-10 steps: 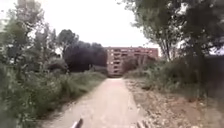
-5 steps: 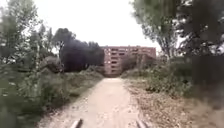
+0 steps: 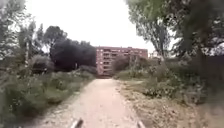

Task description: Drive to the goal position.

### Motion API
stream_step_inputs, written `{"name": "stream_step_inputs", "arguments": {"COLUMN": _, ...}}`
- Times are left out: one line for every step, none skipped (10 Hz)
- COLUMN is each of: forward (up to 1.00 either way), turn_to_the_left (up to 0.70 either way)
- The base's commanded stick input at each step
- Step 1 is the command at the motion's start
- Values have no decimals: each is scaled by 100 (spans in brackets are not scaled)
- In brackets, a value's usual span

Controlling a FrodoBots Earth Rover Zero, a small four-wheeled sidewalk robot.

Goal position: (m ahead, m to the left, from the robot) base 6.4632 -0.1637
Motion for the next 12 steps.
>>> {"name": "stream_step_inputs", "arguments": {"forward": 85, "turn_to_the_left": -9}}
{"name": "stream_step_inputs", "arguments": {"forward": 85, "turn_to_the_left": -29}}
{"name": "stream_step_inputs", "arguments": {"forward": 85, "turn_to_the_left": 0}}
{"name": "stream_step_inputs", "arguments": {"forward": 85, "turn_to_the_left": 0}}
{"name": "stream_step_inputs", "arguments": {"forward": 85, "turn_to_the_left": 0}}
{"name": "stream_step_inputs", "arguments": {"forward": 85, "turn_to_the_left": 0}}
{"name": "stream_step_inputs", "arguments": {"forward": 85, "turn_to_the_left": 0}}
{"name": "stream_step_inputs", "arguments": {"forward": 85, "turn_to_the_left": 0}}
{"name": "stream_step_inputs", "arguments": {"forward": 85, "turn_to_the_left": 0}}
{"name": "stream_step_inputs", "arguments": {"forward": 85, "turn_to_the_left": 0}}
{"name": "stream_step_inputs", "arguments": {"forward": 85, "turn_to_the_left": 0}}
{"name": "stream_step_inputs", "arguments": {"forward": 85, "turn_to_the_left": 0}}
